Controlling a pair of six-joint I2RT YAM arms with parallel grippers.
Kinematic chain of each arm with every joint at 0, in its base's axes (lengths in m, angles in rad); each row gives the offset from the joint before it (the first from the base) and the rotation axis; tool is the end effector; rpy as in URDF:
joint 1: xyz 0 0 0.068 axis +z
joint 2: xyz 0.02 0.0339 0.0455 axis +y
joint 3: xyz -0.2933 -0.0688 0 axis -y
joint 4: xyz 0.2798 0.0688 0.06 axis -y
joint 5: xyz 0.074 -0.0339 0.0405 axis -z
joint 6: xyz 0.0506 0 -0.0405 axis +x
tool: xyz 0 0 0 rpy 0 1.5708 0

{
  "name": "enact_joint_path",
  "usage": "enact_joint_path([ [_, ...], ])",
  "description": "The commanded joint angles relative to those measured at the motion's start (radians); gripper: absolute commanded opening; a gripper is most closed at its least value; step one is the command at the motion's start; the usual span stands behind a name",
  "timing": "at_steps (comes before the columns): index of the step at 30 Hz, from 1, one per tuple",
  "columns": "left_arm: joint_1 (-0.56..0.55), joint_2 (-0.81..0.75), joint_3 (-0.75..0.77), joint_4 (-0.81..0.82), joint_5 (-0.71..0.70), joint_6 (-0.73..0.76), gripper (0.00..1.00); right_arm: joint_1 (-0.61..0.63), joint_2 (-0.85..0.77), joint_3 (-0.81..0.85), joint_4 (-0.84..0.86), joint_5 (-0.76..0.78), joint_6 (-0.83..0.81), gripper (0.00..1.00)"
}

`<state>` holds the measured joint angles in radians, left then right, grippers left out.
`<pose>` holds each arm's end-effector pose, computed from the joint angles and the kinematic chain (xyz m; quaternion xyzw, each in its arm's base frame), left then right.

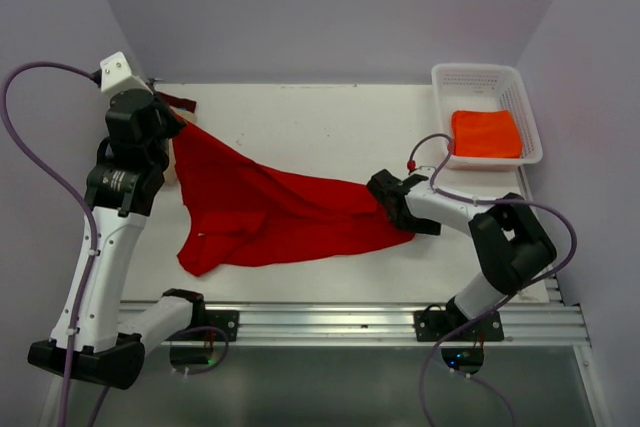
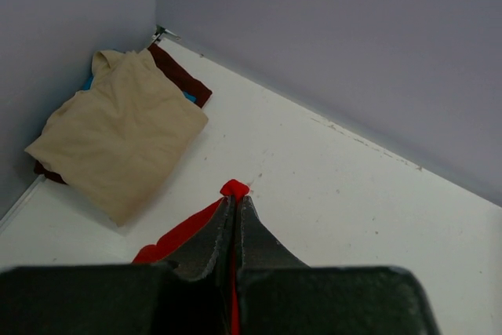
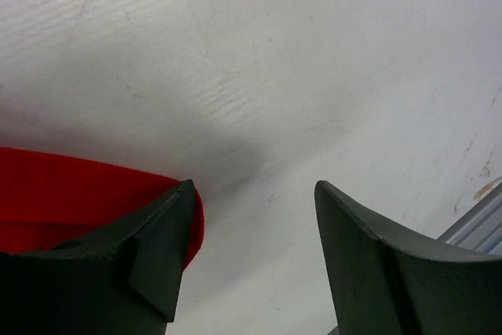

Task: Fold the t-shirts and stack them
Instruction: Flatten out the tshirt

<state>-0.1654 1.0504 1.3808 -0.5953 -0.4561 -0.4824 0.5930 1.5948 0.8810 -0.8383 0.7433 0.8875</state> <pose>0.2351 -0.0166 0.4842 -0.2578 0.7424 -0.0181 0.6182 0.2512 0.1280 0.1576 0.1401 0.9211 -0.2622 0.2514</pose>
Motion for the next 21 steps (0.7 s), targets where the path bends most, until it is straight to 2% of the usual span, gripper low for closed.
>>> enact_joint_path([
  [1,0.009,-0.02,0.05,0.014,-0.021,0.028,0.0,-0.005,-0.01,0.068,0.007,0.028,-0.053,0.66],
  [4,0.009,-0.01,0.049,0.015,0.003,0.022,0.0,-0.004,-0.097,0.076,0.094,-0.054,-0.178,0.63],
  [9,0.009,0.0,0.038,0.026,0.048,0.013,0.0,-0.002,-0.318,0.093,0.182,-0.169,-0.297,0.57],
  [10,0.009,0.002,0.029,0.031,0.051,0.011,0.0,-0.002,-0.332,0.092,0.22,-0.238,-0.338,0.56],
  [13,0.009,0.003,0.018,0.032,0.068,0.004,0.0,-0.002,-0.32,0.113,0.249,-0.356,-0.352,0.53],
  [17,0.009,-0.001,0.004,0.037,0.077,-0.001,0.0,-0.002,-0.251,0.087,0.33,-0.588,-0.325,0.52],
  [21,0.01,-0.004,-0.012,0.037,0.086,-0.004,0.0,-0.004,-0.173,0.05,0.425,-0.676,-0.266,0.52],
])
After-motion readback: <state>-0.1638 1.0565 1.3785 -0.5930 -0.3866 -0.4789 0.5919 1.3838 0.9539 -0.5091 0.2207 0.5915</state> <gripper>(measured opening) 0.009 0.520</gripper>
